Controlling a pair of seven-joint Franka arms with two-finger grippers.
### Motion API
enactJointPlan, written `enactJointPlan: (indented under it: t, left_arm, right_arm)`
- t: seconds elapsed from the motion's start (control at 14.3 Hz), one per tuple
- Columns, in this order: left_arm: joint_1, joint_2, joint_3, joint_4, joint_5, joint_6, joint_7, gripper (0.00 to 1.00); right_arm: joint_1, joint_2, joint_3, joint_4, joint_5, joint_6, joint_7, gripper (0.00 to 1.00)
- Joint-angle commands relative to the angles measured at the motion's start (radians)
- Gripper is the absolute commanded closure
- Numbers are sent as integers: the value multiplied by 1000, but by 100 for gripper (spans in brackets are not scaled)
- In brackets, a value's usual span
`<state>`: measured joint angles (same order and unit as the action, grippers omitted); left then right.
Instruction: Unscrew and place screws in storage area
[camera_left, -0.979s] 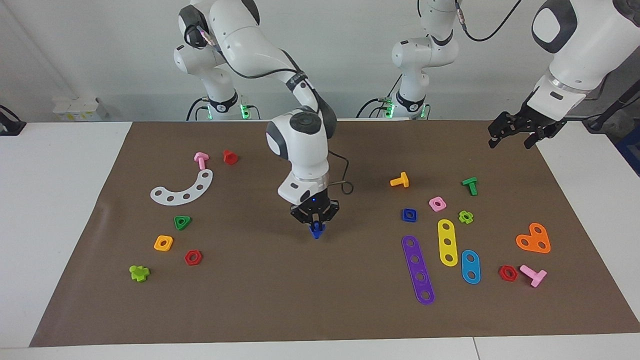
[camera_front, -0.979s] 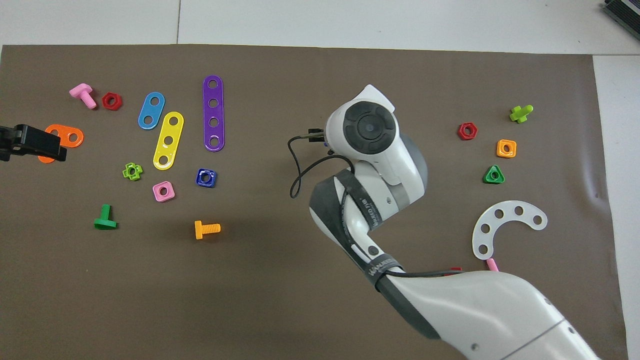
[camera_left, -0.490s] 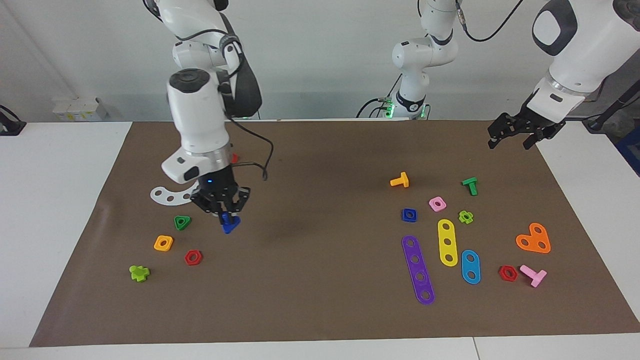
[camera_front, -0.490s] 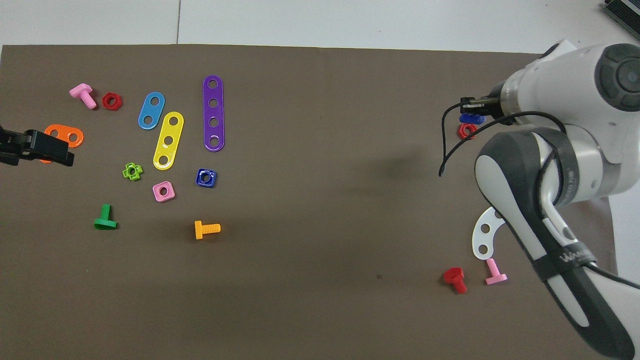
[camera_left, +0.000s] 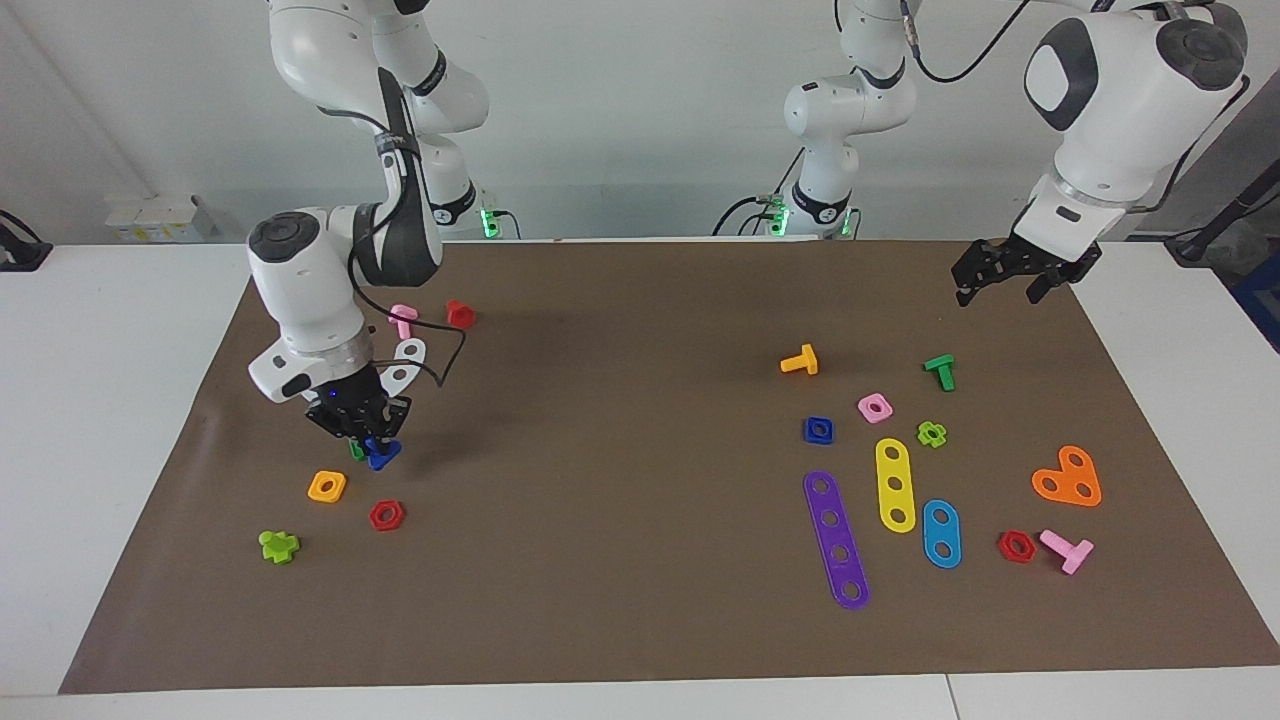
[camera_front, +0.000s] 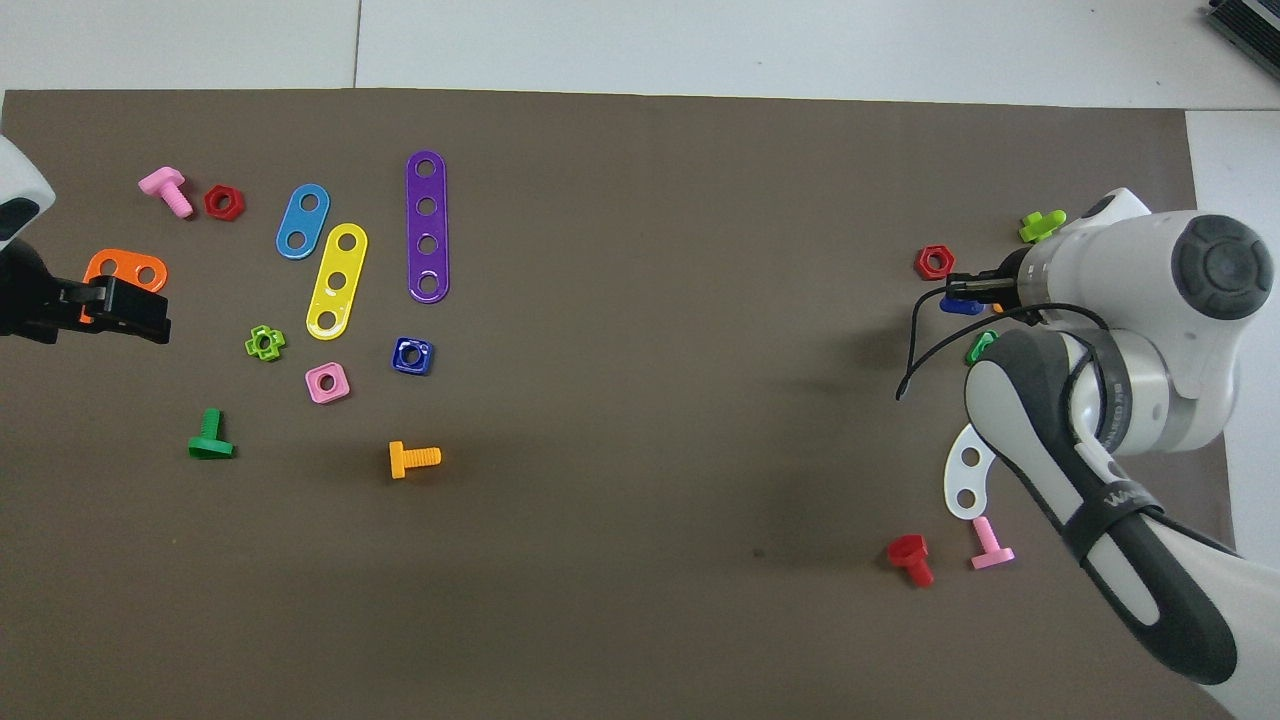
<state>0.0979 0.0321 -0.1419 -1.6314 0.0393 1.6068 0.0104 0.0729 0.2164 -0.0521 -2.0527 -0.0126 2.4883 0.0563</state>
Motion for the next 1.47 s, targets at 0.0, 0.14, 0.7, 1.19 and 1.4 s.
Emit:
enactJointPlan:
  t: [0.0,0.14,0.7,1.19,1.4]
  left_arm:
    - [-33,-34,16,-42,33,25,-24,0]
    - [-41,-32,34,-39,33,24,-23,0]
    - [-58,-35,81,-36,24,27,20,0]
    - [-46,-37,79,-34,-22,30,22,0]
    - [-43,-38,79,-44,-22,44,25,0]
  right_arm:
    - [-25,7,17,-89,29,116,-15,100]
    - [-31,9,17,-101,29,126,-12,100]
    - [-21,23,17,-64,34,110,46,0]
    - [-68,-110,8,218,22,-348,63,0]
    - [-77,-175,0,305,17,-550,65,0]
